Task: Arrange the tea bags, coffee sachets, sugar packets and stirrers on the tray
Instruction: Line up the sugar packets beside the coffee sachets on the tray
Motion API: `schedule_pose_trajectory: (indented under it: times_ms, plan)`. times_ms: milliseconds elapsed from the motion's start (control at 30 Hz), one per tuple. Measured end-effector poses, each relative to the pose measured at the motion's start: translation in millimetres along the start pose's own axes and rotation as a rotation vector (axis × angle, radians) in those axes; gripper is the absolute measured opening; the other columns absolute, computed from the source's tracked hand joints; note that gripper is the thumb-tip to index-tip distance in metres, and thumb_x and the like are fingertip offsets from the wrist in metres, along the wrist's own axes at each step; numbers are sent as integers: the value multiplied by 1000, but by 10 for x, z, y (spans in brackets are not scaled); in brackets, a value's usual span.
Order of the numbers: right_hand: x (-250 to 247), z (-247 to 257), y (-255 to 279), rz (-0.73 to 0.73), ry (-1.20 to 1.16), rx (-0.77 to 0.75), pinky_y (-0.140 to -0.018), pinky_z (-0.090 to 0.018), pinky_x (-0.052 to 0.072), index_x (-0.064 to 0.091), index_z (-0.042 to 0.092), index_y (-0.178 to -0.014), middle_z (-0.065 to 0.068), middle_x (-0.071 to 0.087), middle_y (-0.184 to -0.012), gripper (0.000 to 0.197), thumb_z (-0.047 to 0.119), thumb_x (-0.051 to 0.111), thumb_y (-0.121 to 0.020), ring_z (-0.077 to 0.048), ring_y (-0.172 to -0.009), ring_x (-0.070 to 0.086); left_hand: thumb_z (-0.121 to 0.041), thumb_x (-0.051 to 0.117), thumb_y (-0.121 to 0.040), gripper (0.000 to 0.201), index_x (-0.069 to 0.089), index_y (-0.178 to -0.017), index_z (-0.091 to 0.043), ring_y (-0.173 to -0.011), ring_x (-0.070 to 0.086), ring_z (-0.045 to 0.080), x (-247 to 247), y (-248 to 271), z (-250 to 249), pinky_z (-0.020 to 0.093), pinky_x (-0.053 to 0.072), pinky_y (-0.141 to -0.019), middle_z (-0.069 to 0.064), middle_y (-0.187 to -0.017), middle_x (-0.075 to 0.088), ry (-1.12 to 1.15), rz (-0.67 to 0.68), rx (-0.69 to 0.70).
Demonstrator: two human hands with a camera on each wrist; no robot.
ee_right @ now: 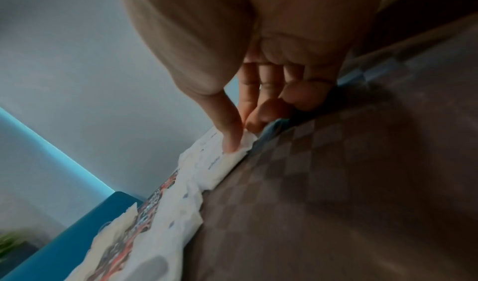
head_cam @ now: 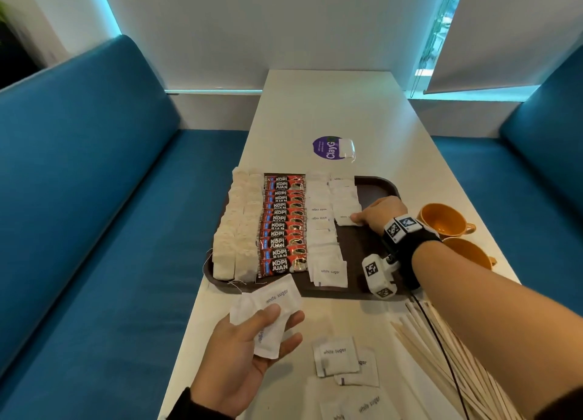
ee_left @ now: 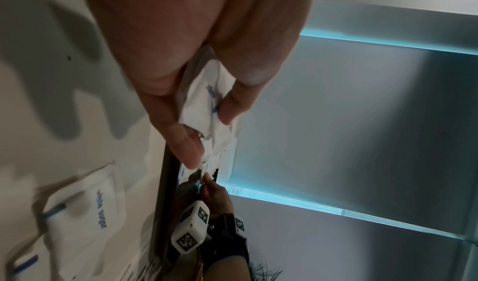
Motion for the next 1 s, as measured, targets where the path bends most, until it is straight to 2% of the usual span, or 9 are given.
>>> schedule_pose_trajectory:
  times_ms: [100,200,333,467,567,733,800,900,1000]
  plan:
    - [-83,49,138,-28,-60,-21,-79,-34,54,69,9,-100,-5,71,-101,41,43,82,-81,-22,-89,64,-4,67,-88,34,64,-122,-7,-95,75,36,-14,37,-55,38,63,-67,21,-108,76,-17,-14,41]
    - [-219,145,580,-46,-491,-99,-74,-35,55,68,11,-95,-3,69,-90,26,32,80,-86,-17,-76,62,-3,70,-84,38,66,-122,-5,-84,75,31,34,115,-133,33,63,-64,23,-108,75,-4,-8,89]
    - [-139,393,1650,258,-867,-249,-52,-27,46,67,3,-92,-5,57,-73,34,35,76,-89,-15,-59,52,-3,72,-81,37,69,-118,-4,-76,70,27,150,249,-212,29,60,-62,23,-108,74,-7,32,156]
    - [59,382,2556,475,-873,-302,-56,-31,52,74,4,-102,-7,69,-83,32,29,80,-84,-23,-69,60,0,72,-82,34,72,-116,-3,-71,65,24,251,360,-229,29,56,-60,22,-103,73,-66,85,192]
    - [31,308,2802,422,-864,-346,-59,-31,56,76,2,-98,-16,72,-83,19,16,80,-85,-21,-66,63,-1,74,-82,32,74,-113,-4,-71,63,24,306,432,-209,30,54,-60,24,-109,73,-125,125,197]
    - [-149,275,2579,339,-865,-358,-60,-31,57,76,-2,-92,-19,69,-75,17,10,81,-82,-23,-64,62,-4,72,-83,34,68,-116,1,-72,65,28,289,415,-166,30,59,-62,23,-105,73,-54,99,169]
    - [-255,253,2265,272,-856,-316,-62,-30,57,77,2,-94,-16,71,-77,16,14,81,-83,-21,-64,61,1,58,-93,27,63,-120,1,-78,69,33,223,361,-134,34,62,-71,26,-110,73,42,74,113]
    - [-357,185,1648,135,-725,-248,-63,-27,56,77,14,-93,-7,76,-80,10,22,80,-87,-16,-67,64,11,36,-88,45,59,-126,1,-95,71,42,127,258,-101,42,63,-82,29,-113,71,126,59,53]
    - [-302,86,1055,80,-612,-158,-68,-29,56,76,17,-95,-4,76,-89,12,26,79,-87,-16,-78,68,15,30,-87,52,56,-130,0,-104,69,49,90,172,-90,52,58,-90,29,-115,71,117,59,38]
Point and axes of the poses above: each hand's wrist, its own y-axis away from the middle knuckle, its own x-axis out of the palm, z = x × y, the point moved 10 cm from there along -y, towards the middle knuckle
